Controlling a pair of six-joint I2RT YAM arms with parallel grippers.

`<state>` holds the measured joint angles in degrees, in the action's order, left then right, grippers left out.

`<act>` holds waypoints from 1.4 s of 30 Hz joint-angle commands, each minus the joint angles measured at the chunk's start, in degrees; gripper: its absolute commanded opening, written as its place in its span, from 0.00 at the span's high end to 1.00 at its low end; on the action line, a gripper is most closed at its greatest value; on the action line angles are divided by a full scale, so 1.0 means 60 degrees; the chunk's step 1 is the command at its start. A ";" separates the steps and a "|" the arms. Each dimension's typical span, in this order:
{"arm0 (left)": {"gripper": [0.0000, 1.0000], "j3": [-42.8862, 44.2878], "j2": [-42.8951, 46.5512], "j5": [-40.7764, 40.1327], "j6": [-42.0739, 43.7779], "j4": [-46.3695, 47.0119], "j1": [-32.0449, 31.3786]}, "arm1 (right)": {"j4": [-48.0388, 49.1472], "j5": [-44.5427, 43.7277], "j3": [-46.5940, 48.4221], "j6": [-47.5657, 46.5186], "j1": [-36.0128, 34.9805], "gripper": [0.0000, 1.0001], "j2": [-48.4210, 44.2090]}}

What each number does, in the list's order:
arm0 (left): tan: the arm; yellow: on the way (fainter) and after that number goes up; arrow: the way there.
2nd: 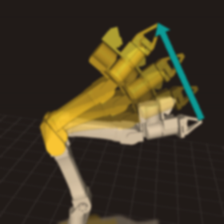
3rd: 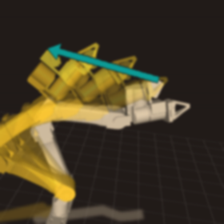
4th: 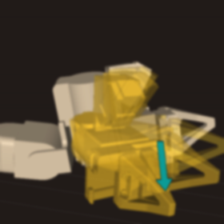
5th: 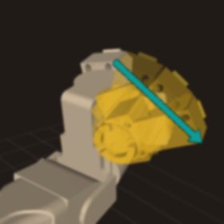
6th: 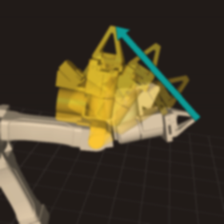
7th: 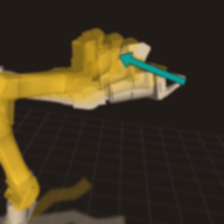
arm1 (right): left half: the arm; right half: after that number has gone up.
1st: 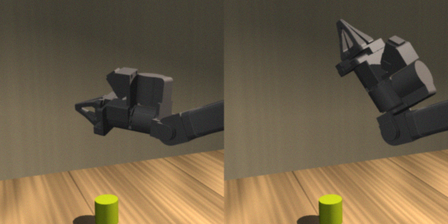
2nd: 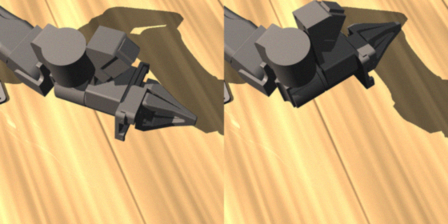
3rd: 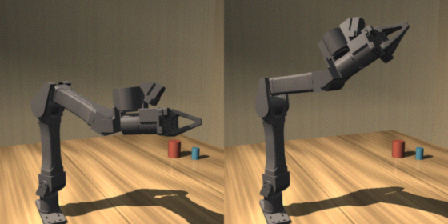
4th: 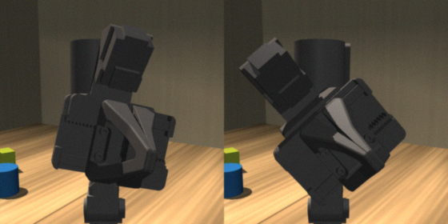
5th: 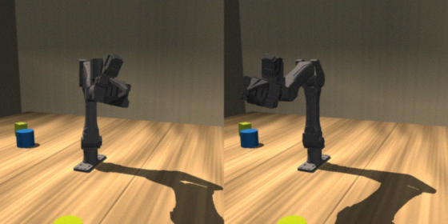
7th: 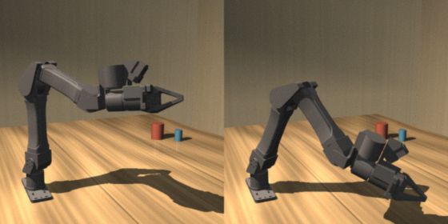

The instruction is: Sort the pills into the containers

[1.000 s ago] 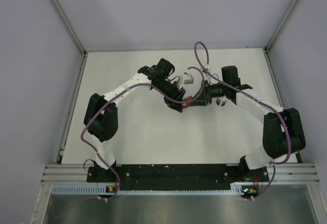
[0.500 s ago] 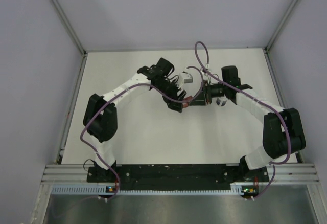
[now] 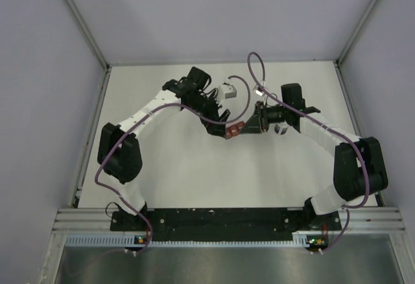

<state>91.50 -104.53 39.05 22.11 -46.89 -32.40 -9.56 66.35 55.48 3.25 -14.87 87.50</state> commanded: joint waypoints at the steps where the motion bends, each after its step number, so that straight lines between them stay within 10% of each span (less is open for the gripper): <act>1: 0.01 0.0408 0.0810 0.0582 0.0402 -0.0270 0.0332 | 0.0275 -0.0422 -0.0106 0.0191 0.0033 1.00 -0.0229; 36: 0.01 -0.1657 0.2700 0.0582 0.1852 -0.0827 0.0801 | 0.2473 -0.2474 0.0787 0.3678 -0.0627 1.00 0.3873; 42: 0.01 -0.1686 0.2686 0.0684 0.1823 -0.0841 0.0772 | 0.2399 -0.2430 0.0772 0.3473 -0.0626 0.81 0.4019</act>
<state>81.82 -90.76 42.13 32.12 -53.58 -27.90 3.60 52.07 58.19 25.12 -17.89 110.63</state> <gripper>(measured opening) 0.987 0.281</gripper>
